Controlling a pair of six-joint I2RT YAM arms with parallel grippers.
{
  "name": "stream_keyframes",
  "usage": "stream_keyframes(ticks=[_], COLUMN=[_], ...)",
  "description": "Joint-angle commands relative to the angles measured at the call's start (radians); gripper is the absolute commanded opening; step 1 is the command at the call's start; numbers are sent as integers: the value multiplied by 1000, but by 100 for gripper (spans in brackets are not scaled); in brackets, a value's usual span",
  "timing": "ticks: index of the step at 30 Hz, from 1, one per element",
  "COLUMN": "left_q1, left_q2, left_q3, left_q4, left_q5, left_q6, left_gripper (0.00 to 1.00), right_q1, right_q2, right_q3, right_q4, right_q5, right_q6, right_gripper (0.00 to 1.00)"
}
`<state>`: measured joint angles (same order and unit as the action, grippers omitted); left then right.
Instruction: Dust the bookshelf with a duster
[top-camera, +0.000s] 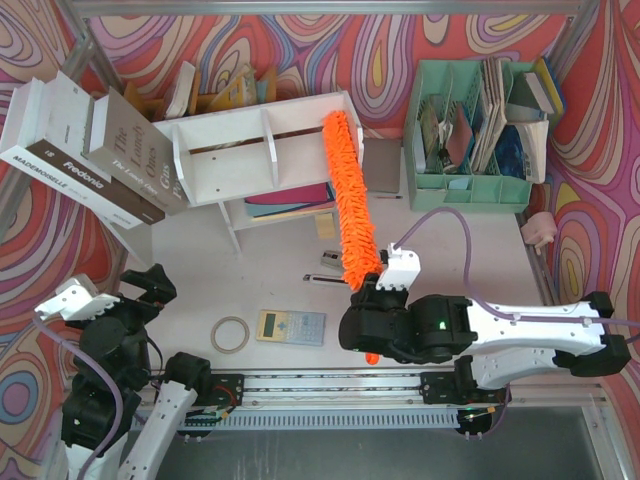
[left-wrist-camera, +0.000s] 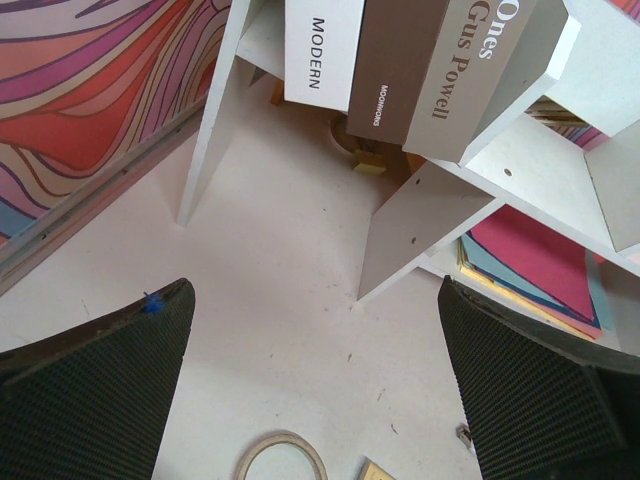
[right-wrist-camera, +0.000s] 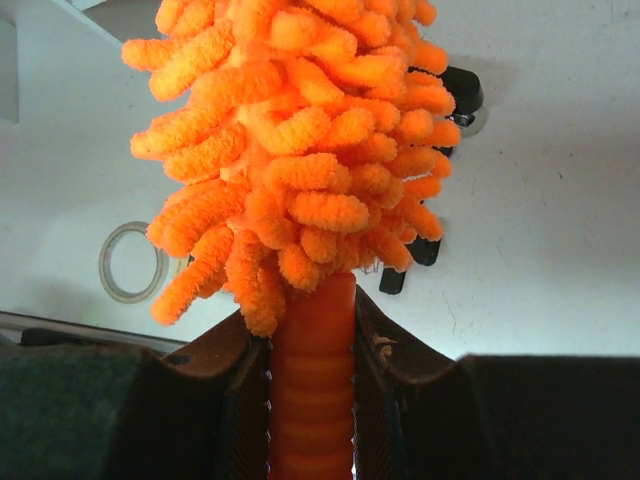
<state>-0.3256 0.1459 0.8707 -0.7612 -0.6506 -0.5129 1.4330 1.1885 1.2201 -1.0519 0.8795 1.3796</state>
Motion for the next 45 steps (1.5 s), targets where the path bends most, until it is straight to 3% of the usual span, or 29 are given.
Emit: stream_keyframes(ticks=[1, 4, 8, 19, 23, 27, 31, 39, 45], left_q1=[3, 4, 3, 3, 3, 4, 4, 4, 4], left_q2=[8, 8, 4, 39, 62, 76, 65, 94, 86], left_q3=[-2, -2, -2, -2, 1, 0, -9, -4, -7], left_q4=[-2, -3, -3, -1, 8, 21, 36, 31, 22], left_q5=[8, 6, 3, 19, 41, 47, 43, 28, 9], left_q6=[1, 1, 1, 3, 14, 24, 31, 32, 24], left_gripper=[99, 98, 98, 99, 99, 98, 98, 99, 98], right_q1=[-5, -4, -4, -5, -29, -209, -343, -527, -655], right_q2=[-33, -63, -100, -199, -151, -82, -148, -121, -79], right_q3=[79, 124, 163, 90, 80, 97, -27, -71, -99], right_q4=[116, 275, 360, 368, 310, 208, 497, 621, 632], right_q5=[100, 110, 152, 329, 330, 212, 85, -131, -282], right_q6=[-176, -405, -574, -659, -608, -529, -759, -962, -978], right_gripper=[0, 0, 0, 0, 0, 0, 0, 0, 0])
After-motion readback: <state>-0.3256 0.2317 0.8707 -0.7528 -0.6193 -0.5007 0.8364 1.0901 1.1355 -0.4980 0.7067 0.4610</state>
